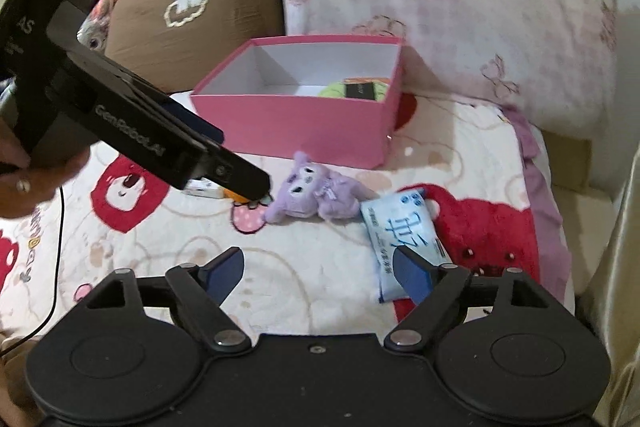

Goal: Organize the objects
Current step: 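Move the left tool to the blue-printed wipes pack and close on it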

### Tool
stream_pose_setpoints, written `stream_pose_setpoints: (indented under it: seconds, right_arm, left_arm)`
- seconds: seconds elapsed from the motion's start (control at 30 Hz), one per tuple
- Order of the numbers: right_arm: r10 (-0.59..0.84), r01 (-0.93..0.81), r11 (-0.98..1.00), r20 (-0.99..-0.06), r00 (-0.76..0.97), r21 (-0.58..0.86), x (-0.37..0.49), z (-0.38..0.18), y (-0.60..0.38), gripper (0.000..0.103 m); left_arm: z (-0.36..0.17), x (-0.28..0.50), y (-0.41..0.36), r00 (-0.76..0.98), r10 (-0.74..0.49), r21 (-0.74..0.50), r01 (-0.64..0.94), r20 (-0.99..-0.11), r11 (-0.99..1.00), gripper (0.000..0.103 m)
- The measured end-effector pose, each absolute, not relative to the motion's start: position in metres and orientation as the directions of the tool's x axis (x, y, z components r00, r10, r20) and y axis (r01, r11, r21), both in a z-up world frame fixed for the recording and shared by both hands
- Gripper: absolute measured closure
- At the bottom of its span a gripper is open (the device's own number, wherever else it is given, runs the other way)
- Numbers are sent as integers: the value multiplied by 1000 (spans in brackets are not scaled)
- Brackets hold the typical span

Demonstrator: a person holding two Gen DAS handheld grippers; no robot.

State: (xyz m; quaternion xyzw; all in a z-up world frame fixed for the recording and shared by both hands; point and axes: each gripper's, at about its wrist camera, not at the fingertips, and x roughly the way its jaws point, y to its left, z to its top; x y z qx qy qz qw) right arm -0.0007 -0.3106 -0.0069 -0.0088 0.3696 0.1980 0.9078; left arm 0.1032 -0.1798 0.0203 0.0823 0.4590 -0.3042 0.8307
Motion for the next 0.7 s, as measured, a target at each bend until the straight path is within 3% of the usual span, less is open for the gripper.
stream_pose_setpoints:
  seconds: [0.37,0.7]
  right_arm:
    - [339,-283,939,-669,661,197,17,-62,-331,16]
    - [313,-229,949,-689,654,214,41,-98,-335,16]
  left_arm:
    - [-45,142,-244,377,-473,-106,683,-796,723,17]
    - [-85,182,-273,388,-436,-44,703,-812,709,17]
